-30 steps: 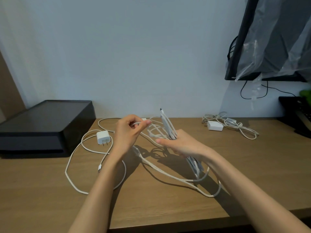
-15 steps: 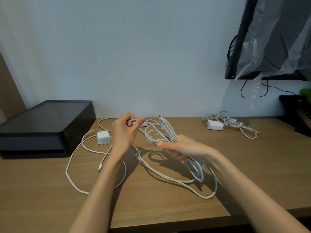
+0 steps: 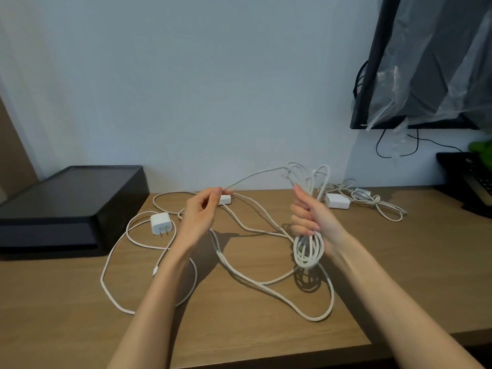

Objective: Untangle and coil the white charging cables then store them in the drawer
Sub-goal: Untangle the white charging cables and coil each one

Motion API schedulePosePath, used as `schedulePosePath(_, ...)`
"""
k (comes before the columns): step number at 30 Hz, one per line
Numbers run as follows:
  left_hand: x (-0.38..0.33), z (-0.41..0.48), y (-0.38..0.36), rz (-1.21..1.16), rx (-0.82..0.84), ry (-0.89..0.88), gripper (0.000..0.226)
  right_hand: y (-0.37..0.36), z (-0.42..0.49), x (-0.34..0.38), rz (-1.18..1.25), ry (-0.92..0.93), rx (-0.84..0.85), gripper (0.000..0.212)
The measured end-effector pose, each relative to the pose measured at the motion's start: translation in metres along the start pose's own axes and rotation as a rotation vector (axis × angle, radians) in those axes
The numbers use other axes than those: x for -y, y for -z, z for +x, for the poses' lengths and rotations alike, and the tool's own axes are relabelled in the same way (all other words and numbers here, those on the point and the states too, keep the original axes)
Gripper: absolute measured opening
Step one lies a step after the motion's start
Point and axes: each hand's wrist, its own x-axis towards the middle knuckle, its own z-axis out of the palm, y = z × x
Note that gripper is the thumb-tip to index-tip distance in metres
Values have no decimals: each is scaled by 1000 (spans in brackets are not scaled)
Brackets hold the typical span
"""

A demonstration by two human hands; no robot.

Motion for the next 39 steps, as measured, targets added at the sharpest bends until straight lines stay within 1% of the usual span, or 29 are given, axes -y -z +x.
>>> schedulePosePath(3,-2,0,0,-10,-29,-10,27,4,2,10,133,93,-53,47)
schedulePosePath(6,-3,-2,-2,14,-79,-39,24,3,4,9,90,154,-148,45)
schedulePosePath(8,-3,-4,-5,45,-92,-47,24,-1,5,2,-17,170,-212,44)
schedulePosePath(10,-3,-7,-10,77,-67,-50,26,-10,6,-9,-184,171,-290,40)
schedulePosePath(12,-5,-11,-15,151,-7,-60,27,-21,8,-20,-348,167,-363,34)
schedulePosePath(14,-6,-14,-18,214,92,-67,28,-30,11,-27,-469,166,-408,27)
schedulePosePath(18,-4,-15,-18,250,262,-60,29,-36,13,-30,-590,114,-401,27)
schedulePosePath(21,-3,-15,-19,230,327,-81,30,-36,14,-29,-633,86,-402,29)
schedulePosePath(25,-3,-17,-22,247,408,-82,29,-37,13,-28,-651,73,-337,29)
schedulePosePath(28,-5,-20,-24,239,466,-69,29,-38,14,-28,-708,90,-333,33)
schedulePosePath(32,-5,-21,-25,218,496,-62,28,-37,17,-28,-744,133,-329,24)
schedulePosePath(34,-6,-21,-25,229,509,-61,29,-35,17,-27,-724,158,-323,26)
schedulePosePath(38,-6,-20,-22,253,554,-34,35,-27,23,-20,-728,225,-419,32)
schedulePosePath(39,-6,-19,-21,241,571,-22,36,-25,24,-17,-692,241,-419,33)
